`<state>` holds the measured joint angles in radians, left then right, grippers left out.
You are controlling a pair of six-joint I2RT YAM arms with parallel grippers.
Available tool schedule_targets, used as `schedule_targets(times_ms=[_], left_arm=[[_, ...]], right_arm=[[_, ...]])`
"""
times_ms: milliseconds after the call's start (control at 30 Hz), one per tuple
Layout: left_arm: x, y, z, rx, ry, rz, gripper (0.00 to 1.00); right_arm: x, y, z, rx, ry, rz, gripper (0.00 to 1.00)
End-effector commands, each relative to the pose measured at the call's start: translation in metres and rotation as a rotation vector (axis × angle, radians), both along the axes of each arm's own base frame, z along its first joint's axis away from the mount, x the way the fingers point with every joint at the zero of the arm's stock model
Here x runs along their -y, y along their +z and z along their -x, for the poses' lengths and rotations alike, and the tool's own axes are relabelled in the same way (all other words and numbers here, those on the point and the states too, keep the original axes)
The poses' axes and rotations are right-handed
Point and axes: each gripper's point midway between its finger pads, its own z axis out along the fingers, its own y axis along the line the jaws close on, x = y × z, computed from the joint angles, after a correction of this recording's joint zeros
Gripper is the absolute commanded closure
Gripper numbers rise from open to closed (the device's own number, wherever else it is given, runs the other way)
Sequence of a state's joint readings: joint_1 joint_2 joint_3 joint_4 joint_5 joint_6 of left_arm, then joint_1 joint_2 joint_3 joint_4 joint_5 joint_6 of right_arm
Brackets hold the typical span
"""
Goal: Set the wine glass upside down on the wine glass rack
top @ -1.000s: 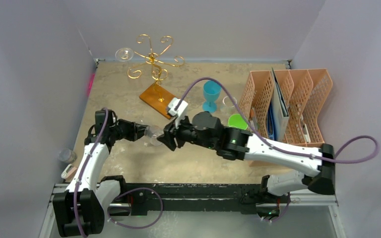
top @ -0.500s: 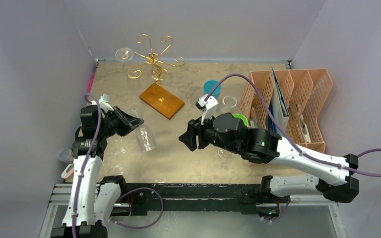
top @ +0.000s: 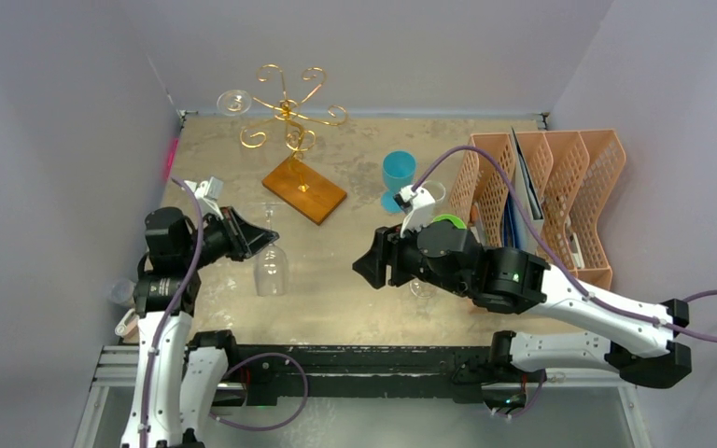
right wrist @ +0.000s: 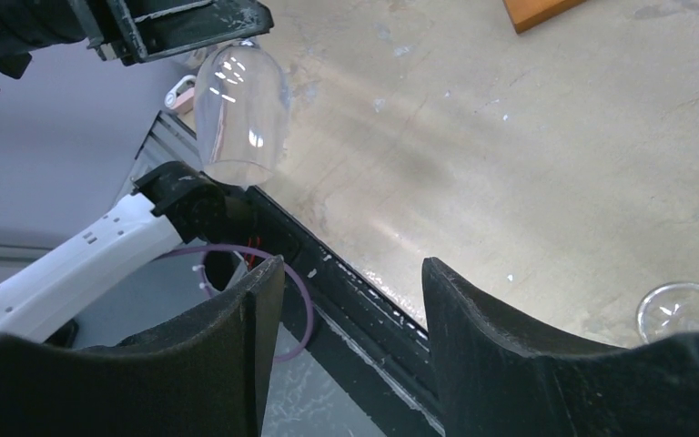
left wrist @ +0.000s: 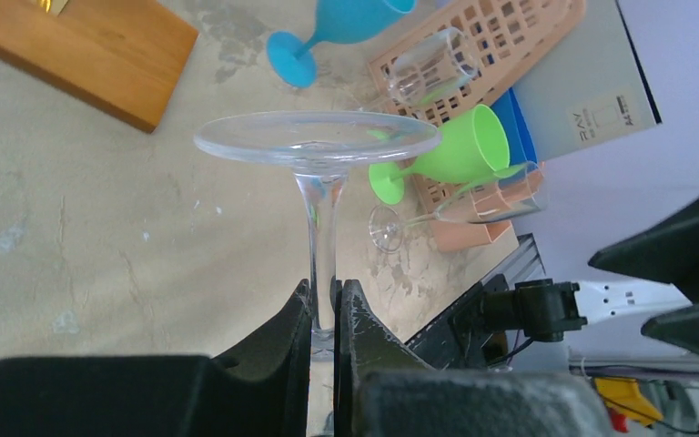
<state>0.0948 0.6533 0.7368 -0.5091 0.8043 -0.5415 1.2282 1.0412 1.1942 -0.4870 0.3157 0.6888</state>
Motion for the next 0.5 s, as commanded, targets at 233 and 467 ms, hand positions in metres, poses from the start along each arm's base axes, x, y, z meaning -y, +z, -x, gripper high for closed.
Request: schedule_targets(times_ms=[233, 467], left_arm=[[0.019, 0.072, 0.021, 0.578, -0.227, -0.102, 1.0], [0.025, 0.099, 0.005, 0.756, -0.309, -0.113, 1.0]], right_arm=[[0.002, 0.013, 0.016, -0.018, 0.074, -0.084, 0.39], [0.005, 0.019, 0.016, 0.03, 0.098, -0.088, 0.38]])
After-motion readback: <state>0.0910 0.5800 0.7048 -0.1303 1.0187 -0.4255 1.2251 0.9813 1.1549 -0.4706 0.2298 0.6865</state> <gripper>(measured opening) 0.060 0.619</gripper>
